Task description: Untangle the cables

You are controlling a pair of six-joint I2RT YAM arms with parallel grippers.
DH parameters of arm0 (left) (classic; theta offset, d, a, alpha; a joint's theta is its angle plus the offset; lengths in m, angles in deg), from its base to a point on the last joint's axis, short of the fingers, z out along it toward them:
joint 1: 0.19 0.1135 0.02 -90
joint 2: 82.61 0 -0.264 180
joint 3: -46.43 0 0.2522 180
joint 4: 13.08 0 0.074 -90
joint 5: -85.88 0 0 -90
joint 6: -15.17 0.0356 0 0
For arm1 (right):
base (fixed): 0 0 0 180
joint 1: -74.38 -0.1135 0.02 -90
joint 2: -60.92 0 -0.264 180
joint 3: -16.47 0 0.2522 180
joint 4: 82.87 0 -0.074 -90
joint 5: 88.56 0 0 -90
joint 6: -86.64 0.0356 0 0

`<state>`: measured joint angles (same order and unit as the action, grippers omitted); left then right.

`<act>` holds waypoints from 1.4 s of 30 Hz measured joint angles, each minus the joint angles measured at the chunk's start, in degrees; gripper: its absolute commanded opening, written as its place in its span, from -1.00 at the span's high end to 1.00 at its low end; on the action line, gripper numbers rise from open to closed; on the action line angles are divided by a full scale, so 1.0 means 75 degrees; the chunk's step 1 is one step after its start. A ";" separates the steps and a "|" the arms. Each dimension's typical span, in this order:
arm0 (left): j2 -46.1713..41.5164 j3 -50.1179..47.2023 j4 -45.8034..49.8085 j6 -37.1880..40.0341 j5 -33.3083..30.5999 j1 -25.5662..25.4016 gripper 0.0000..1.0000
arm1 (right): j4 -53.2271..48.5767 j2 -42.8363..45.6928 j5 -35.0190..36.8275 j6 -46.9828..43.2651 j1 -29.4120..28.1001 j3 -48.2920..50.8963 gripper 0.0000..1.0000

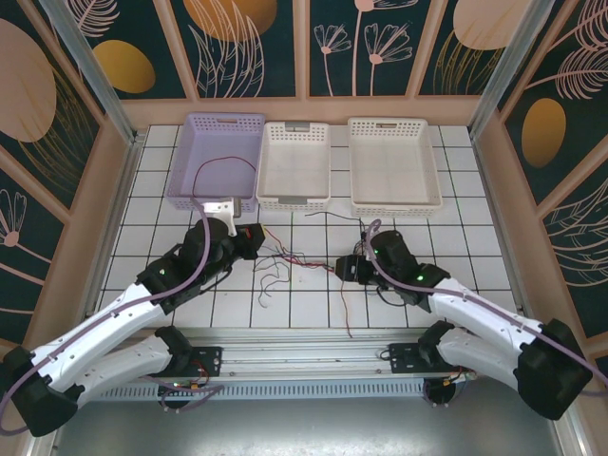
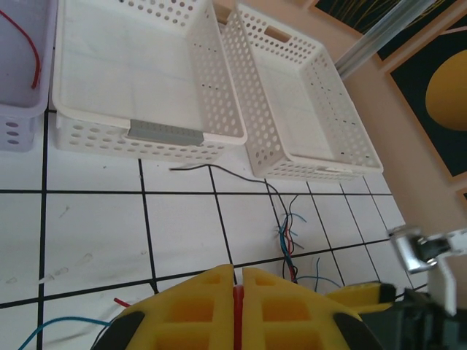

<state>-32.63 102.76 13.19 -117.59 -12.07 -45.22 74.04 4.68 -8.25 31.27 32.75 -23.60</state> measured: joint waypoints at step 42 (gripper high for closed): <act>-0.1142 0.1437 0.2541 0.1014 -0.2011 0.0006 1.00 | -0.1008 0.1632 0.1172 0.0761 0.2244 0.0484 1.00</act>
<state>-41.20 113.53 32.25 -109.99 -27.15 -45.18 66.48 16.92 0.53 36.98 49.58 -19.97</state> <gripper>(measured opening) 0.059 0.063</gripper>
